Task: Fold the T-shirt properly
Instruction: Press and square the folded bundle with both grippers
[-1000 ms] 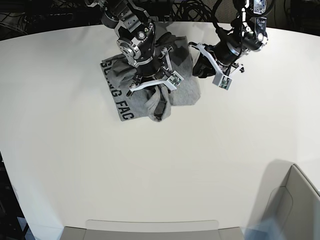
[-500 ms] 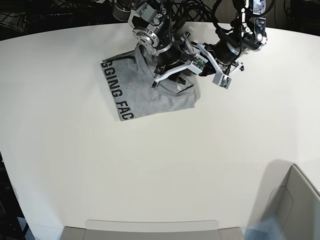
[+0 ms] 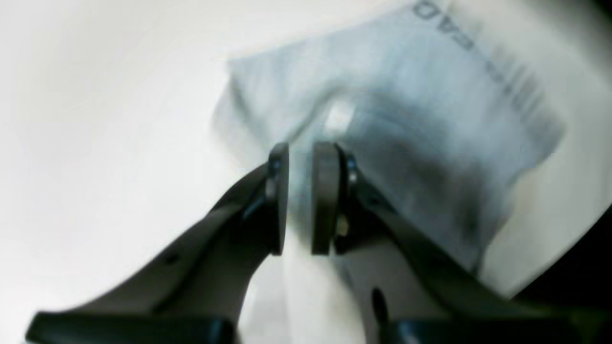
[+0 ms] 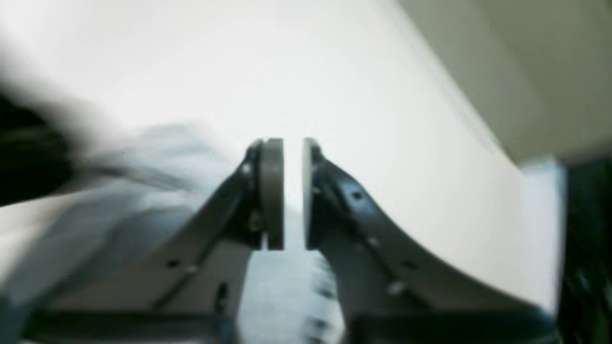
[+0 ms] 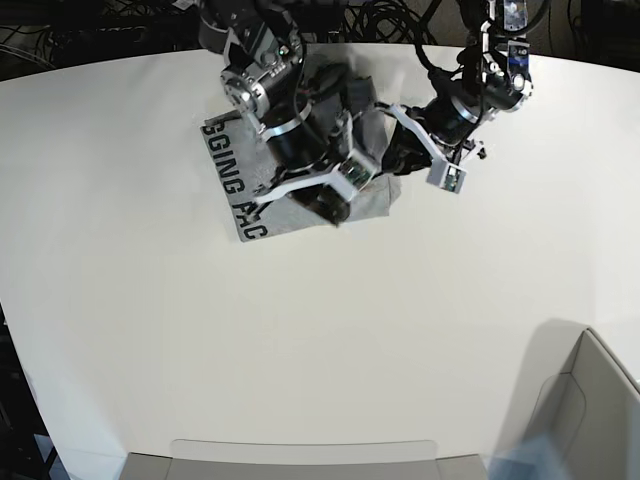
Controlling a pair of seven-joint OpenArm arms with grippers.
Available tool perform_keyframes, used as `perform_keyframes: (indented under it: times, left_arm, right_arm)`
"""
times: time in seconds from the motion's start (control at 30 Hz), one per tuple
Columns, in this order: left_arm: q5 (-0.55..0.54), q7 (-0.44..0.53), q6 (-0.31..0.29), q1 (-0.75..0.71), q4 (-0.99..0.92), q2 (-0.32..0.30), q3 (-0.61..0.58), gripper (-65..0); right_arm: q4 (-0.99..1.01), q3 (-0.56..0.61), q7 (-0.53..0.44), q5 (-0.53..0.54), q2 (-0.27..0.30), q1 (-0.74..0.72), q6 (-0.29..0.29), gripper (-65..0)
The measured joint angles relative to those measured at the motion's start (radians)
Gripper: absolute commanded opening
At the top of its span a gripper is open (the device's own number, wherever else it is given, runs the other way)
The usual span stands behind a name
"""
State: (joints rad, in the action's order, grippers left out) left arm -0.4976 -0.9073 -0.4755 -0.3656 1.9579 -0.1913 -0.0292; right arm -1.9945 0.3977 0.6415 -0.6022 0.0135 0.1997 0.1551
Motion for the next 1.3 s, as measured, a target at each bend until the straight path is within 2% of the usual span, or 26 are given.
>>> perform_keyframes:
  times: [0.1, 0.13, 0.27, 0.37, 0.5, 0.6, 0.63, 0.8, 0.9, 1.03, 1.13, 1.3]
  left_arm:
    - [0.0, -0.003, -0.01, -0.01, 0.034, 0.002, -0.037, -55.8]
    - [0.003, 0.008, -0.008, -0.005, 0.04, 0.01, -0.058, -55.8]
    - [-0.002, 0.008, -0.011, 0.032, 0.04, 0.02, -0.184, -55.8]
    - [0.0, 0.018, -0.006, 0.05, 0.04, 0.02, -0.214, -55.8]
    - [0.001, 0.012, -0.007, 0.049, 0.037, 0.019, -0.218, -57.0]
    - [0.001, 0.016, -0.008, 0.051, 0.018, 0.016, -0.219, -64.5]
    - [0.0, 0.016, -0.008, 0.05, 0.006, 0.016, -0.22, -65.0]
    - [0.004, 0.007, -0.008, 0.05, -0.077, 0.011, -0.224, -65.0]
    - [0.05, 0.019, -0.007, 0.05, -0.154, 0.011, -0.225, -65.0]
    - [0.145, 0.022, -0.03, 0.085, -0.202, 0.011, -0.225, -65.0]
    - [0.209, 0.024, -0.019, 0.131, -0.212, 0.011, -0.221, -65.0]
    - [0.232, 0.026, -0.018, 0.248, -0.306, 0.012, -0.217, -65.0]
  right_arm:
    - [0.001, -0.076, 0.005, -0.001, 0.051, 0.014, 0.002, -65.0]
    - [0.002, -0.102, 0.009, 0.029, 0.059, 0.024, 0.005, -65.0]
    - [0.006, -0.217, 0.005, 0.249, 0.096, 0.03, 0.015, -65.0]
    - [0.007, -0.282, 0.008, 0.355, 0.135, 0.025, 0.001, -65.0]
    - [0.094, -0.278, 0.005, 0.4, 0.157, 0.022, 0.006, -65.0]
    - [0.179, -0.269, 0.005, 0.416, 0.173, 0.02, 0.013, -65.0]
    - [0.198, -0.271, 0.006, 0.428, 0.183, 0.02, 0.009, -65.0]
    - [0.27, -0.269, -0.004, 0.61, 0.219, 0.006, 0.006, -65.0]
    - [0.324, -0.27, -0.023, 0.673, 0.245, -0.008, 0.005, -65.0]
    - [0.318, -0.27, -0.027, 0.678, 0.251, 0.006, 0.002, -65.0]
    - [0.296, -0.27, -0.036, 0.678, 0.251, 0.042, -0.002, -65.0]
    - [0.252, -0.201, -0.033, 0.655, 0.251, 0.086, 0.054, -65.0]
